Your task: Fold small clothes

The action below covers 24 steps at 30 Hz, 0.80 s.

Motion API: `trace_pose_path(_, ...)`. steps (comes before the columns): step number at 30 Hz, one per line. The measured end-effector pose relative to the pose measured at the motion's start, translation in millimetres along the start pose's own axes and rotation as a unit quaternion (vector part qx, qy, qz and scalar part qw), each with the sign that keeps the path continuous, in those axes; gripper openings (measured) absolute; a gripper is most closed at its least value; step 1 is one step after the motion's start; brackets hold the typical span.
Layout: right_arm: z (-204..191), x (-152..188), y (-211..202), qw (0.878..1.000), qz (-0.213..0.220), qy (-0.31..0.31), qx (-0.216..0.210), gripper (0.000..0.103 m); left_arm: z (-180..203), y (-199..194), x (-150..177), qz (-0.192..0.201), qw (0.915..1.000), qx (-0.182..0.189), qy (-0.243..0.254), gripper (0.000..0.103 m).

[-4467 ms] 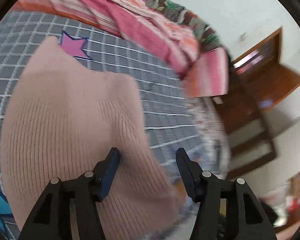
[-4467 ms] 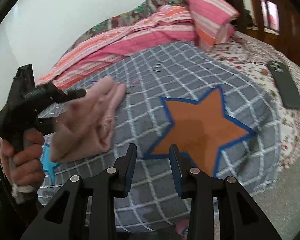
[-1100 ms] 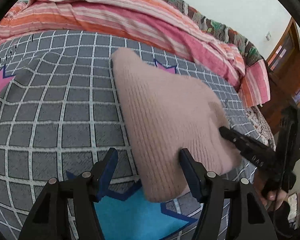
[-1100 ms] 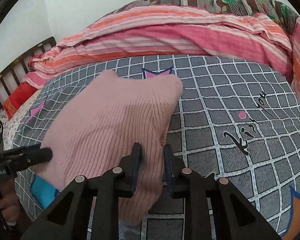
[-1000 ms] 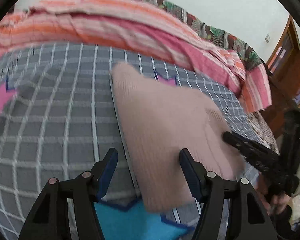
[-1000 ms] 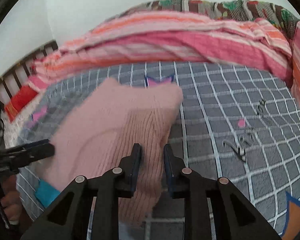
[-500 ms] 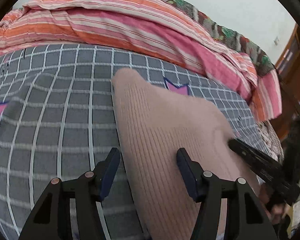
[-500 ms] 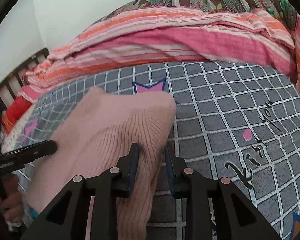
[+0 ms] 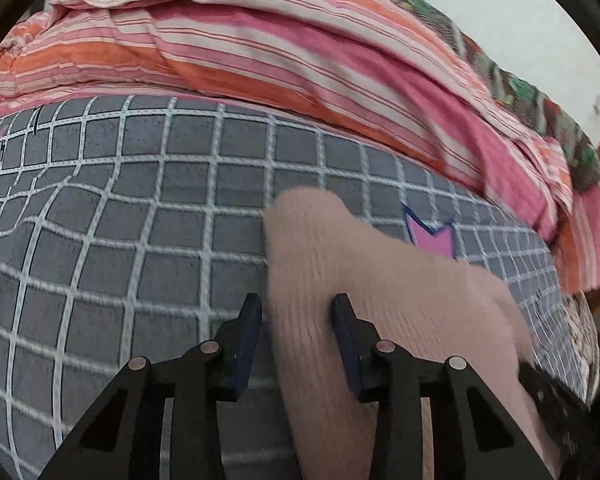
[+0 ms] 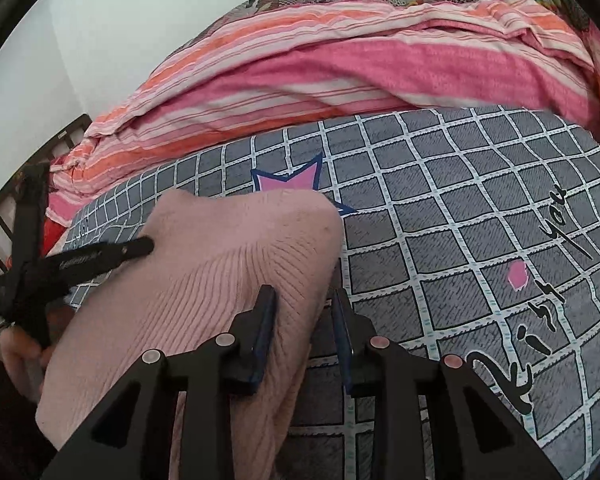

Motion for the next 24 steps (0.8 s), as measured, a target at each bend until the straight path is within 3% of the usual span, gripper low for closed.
trace_pose_path(7,1.1,-4.3,1.4,1.0,-0.02,0.006,-0.006,0.029,2.5,1.3,-12.6,0.014,0.9998,-0.01,-0.009,0.035)
trace_pose_path(12,-3.4,-20.5,0.0,1.0,-0.017,0.007,-0.025,0.035,13.8,-13.8,5.4,-0.009,0.9996,0.009,0.024,0.036)
trace_pose_path(14,-6.0,-21.8,10.1,0.999,-0.029,0.011,-0.027,0.03,17.7,-20.0,14.2,-0.013,0.9993,0.018,0.031,0.036)
trace_pose_path(15,-7.6,-22.0,10.0,0.999,-0.027,0.011,-0.032,0.015,19.7,-24.3,20.9,-0.016,0.999,0.023,0.035,0.036)
trace_pose_path(16,-10.4,-23.5,5.8,0.999,-0.017,0.006,-0.037,0.011,20.6,-27.2,24.8,-0.016,0.9988,0.026,0.037,0.036)
trace_pose_path(19,-12.4,-27.2,-19.8,0.998,0.033,-0.009,-0.047,0.011,26.7,-41.9,36.8,-0.012,0.9976,0.047,0.049,0.038)
trace_pose_path(22,-2.4,-17.7,5.6,1.0,-0.014,-0.012,-0.001,0.011,34.7,-46.2,51.6,-0.024,0.995,0.081,0.054,0.048)
trace_pose_path(24,0.1,-16.3,10.1,1.0,-0.024,-0.011,0.007,0.015,37.1,-45.1,59.2,-0.024,0.9957,0.064,0.063,0.049)
Point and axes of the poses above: each gripper's, at about its wrist camera, not at the fingertips, and y roughly the way its jaws point, z to its right, x to its underside, the point moved 9 cm from there along y, roughly the way its jaws point, and after that the axes turned 12 degrees about -z, right-handed, at the moved point
